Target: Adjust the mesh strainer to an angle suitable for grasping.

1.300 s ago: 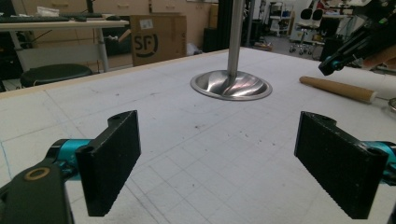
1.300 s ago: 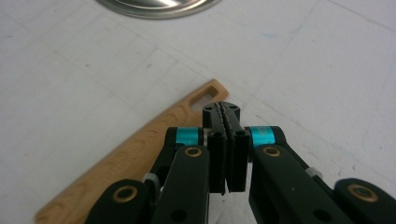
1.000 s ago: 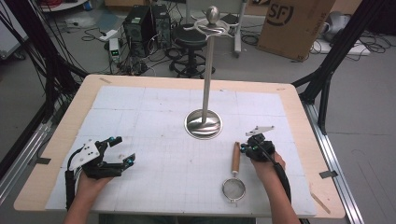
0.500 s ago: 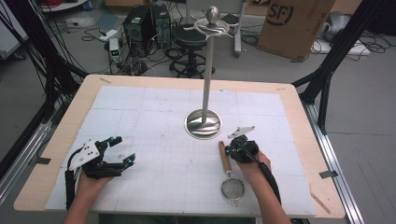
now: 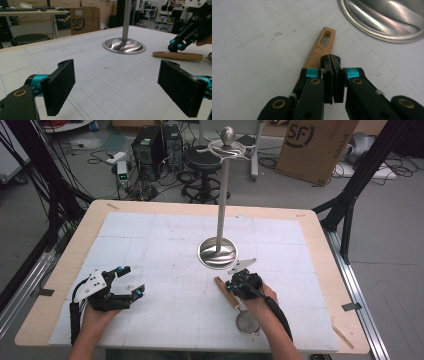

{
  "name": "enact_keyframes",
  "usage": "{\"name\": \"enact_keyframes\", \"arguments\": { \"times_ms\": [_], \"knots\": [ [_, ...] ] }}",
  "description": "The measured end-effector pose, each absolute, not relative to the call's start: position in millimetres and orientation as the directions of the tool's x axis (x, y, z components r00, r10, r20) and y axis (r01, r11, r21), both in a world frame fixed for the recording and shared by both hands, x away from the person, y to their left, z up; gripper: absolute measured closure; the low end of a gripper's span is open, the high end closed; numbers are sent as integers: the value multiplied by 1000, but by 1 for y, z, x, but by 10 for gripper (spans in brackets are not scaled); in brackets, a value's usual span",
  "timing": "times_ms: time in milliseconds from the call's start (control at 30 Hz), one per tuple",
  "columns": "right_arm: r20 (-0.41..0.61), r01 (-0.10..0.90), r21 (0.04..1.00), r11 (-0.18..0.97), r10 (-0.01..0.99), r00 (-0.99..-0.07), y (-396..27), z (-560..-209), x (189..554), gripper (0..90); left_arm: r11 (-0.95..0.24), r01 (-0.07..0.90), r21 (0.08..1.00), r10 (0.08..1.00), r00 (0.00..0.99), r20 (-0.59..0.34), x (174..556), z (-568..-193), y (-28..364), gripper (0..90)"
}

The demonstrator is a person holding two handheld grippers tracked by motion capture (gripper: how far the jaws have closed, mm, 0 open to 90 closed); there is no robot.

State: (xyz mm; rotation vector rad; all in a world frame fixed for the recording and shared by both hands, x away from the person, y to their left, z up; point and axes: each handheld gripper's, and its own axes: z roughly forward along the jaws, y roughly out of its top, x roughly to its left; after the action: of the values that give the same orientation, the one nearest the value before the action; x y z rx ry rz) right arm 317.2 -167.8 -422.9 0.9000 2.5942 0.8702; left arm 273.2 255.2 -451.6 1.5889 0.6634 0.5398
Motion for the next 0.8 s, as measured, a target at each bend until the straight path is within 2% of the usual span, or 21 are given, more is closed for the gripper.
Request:
{"name": "enact_keyframes", "arguments": {
  "times_ms": [533,800],
  "knots": [
    [-35,393,613,685,521,-853,-139,-421,299,892,-65,108,992,690,723,-33,273,-452,255,151],
    [-20,403,656,638,548,-836,-152,-414,296,833,-65,108,992,690,723,-33,273,-452,255,150]
  ]
}}
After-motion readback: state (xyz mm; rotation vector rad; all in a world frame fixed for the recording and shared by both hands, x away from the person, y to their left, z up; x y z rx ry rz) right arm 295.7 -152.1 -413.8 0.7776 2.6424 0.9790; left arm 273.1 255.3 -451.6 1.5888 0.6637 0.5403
